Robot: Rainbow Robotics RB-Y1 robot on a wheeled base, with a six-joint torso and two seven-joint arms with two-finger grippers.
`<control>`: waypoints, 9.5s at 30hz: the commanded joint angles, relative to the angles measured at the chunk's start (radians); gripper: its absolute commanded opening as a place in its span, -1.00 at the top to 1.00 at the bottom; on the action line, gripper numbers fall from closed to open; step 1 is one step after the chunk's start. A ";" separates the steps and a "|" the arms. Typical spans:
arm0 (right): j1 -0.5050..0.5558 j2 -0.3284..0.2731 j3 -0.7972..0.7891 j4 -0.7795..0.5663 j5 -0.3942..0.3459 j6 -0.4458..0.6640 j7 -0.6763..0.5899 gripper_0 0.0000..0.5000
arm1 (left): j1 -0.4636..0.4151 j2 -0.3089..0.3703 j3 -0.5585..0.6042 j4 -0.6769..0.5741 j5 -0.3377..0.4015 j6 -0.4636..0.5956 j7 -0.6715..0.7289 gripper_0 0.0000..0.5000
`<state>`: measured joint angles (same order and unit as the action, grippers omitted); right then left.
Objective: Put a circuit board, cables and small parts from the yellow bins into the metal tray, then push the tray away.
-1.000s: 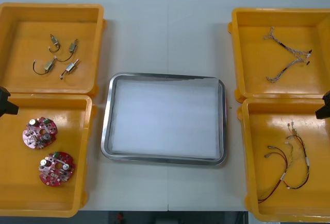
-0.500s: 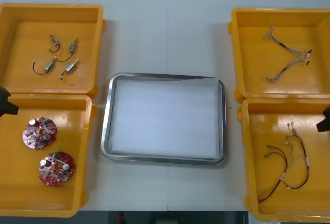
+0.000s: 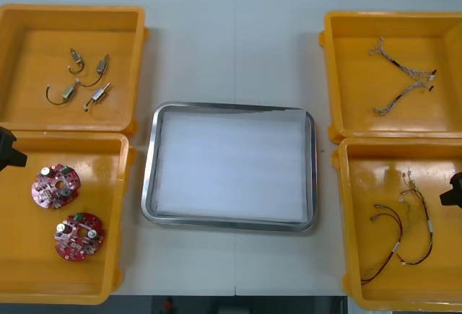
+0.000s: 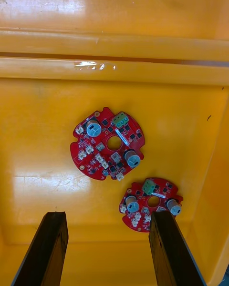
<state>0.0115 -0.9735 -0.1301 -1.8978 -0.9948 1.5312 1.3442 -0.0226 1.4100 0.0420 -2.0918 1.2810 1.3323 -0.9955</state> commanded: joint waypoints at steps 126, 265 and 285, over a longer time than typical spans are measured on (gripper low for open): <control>-0.334 0.064 -0.100 -0.369 -0.056 0.389 0.090 1.00 | -0.286 -0.077 -0.715 0.093 -0.413 -0.375 -0.522 -0.98; -0.378 0.021 0.066 -0.466 -0.048 0.389 0.098 1.00 | -0.775 -0.789 -0.800 0.004 -0.669 0.412 0.747 1.00; -0.378 0.021 0.066 -0.466 -0.048 0.389 0.098 1.00 | -0.743 -0.855 -0.872 0.125 -0.721 0.321 0.776 1.00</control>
<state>-0.3436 -0.9165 -0.0744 -2.3386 -1.0390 1.9165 1.4240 -0.7584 0.5787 -0.8082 -1.9606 0.5811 1.6784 -0.2185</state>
